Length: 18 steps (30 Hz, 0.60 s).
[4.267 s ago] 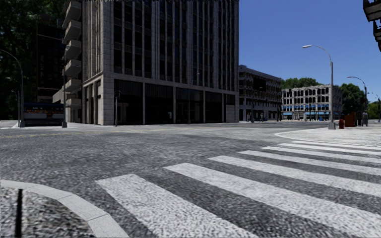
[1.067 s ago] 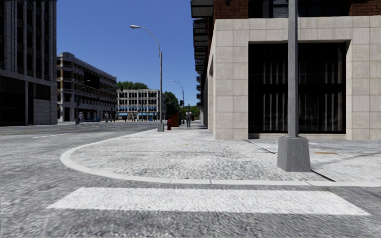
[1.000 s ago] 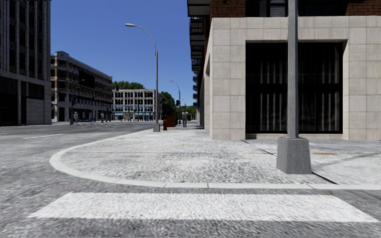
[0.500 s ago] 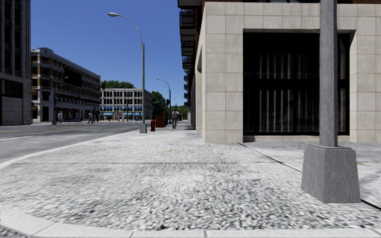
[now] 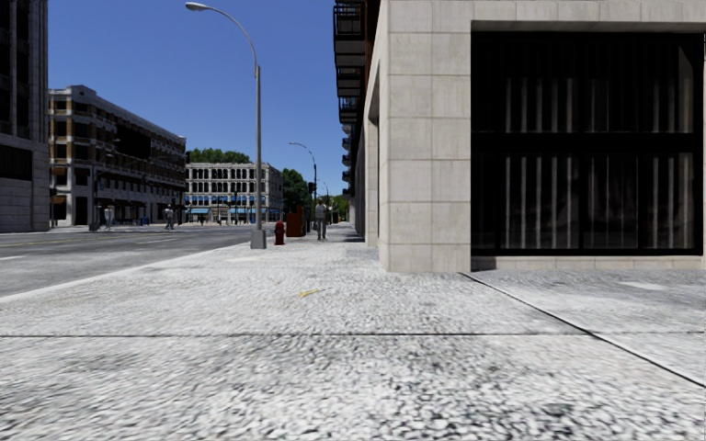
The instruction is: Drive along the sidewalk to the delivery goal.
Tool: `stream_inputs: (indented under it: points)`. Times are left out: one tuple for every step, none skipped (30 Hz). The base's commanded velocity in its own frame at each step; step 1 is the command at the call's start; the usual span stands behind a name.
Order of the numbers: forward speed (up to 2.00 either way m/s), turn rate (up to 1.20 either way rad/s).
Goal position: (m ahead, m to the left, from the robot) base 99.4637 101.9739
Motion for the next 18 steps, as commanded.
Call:
stream_inputs:
  points:
    - [1.63,0.0]
    - [1.59,0.0]
    - [1.54,0.0]
    - [1.54,0.0]
    - [1.51,0.0]
    - [1.5,0.0]
    - [1.5,0.0]
    - [1.49,0.0]
    - [1.46,0.0]
    - [1.46,0.0]
    - [1.42,0.0]
    - [1.41,0.0]
    - [1.41,0.0]
    - [1.41,0.08]
    - [1.41,0.08]
    - [1.41,0.15]
    - [1.41,0.16]
    - [1.41,0.17]
